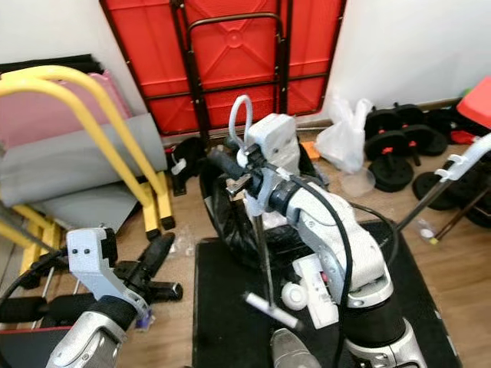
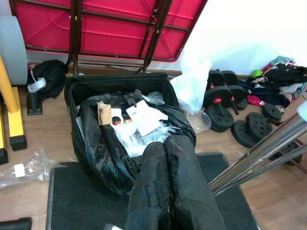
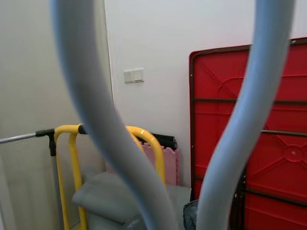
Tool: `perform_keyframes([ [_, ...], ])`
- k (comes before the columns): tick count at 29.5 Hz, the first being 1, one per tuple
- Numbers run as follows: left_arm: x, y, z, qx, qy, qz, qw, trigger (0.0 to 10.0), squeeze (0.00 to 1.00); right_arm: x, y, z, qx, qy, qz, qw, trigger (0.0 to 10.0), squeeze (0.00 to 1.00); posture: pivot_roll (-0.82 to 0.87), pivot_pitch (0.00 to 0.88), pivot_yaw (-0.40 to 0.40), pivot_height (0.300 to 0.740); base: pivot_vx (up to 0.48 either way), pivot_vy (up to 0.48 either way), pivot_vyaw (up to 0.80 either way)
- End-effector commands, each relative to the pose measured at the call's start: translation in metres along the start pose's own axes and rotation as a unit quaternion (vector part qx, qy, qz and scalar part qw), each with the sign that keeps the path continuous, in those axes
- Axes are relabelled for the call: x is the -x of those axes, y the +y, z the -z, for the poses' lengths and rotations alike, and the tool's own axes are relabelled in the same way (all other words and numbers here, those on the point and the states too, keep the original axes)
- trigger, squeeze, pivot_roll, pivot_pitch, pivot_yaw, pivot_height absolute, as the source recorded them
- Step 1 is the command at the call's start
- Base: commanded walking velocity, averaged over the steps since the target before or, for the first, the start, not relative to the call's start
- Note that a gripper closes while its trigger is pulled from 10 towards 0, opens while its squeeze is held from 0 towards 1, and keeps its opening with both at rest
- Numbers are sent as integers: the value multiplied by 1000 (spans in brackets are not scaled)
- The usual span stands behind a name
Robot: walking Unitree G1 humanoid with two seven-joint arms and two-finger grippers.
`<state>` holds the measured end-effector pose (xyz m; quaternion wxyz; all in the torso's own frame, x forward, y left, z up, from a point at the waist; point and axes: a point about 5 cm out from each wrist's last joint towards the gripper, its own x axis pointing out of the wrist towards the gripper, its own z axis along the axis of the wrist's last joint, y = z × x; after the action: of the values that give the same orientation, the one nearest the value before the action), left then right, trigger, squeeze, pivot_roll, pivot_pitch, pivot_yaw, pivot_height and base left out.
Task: Sweep floor
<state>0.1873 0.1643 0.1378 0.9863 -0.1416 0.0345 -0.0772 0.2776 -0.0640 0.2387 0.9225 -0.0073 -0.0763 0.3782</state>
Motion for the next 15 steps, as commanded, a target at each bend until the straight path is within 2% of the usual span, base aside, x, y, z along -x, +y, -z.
perform_keyframes([
  [1,1,4,2,-3,4,-15,1000,10000,0,1,2,-10,3,-37,-4,999,10000,0,-156,97,-11,740,0,0,-800],
  [3,1,5,3,0,6,-24,1000,10000,0,1,2,-10,4,-39,-4,999,10000,0,-156,94,-11,740,0,0,-800],
  [15,-4,11,5,6,8,-46,999,10000,0,0,4,-11,22,-48,-4,999,10000,0,-153,92,-2,740,0,0,0],
])
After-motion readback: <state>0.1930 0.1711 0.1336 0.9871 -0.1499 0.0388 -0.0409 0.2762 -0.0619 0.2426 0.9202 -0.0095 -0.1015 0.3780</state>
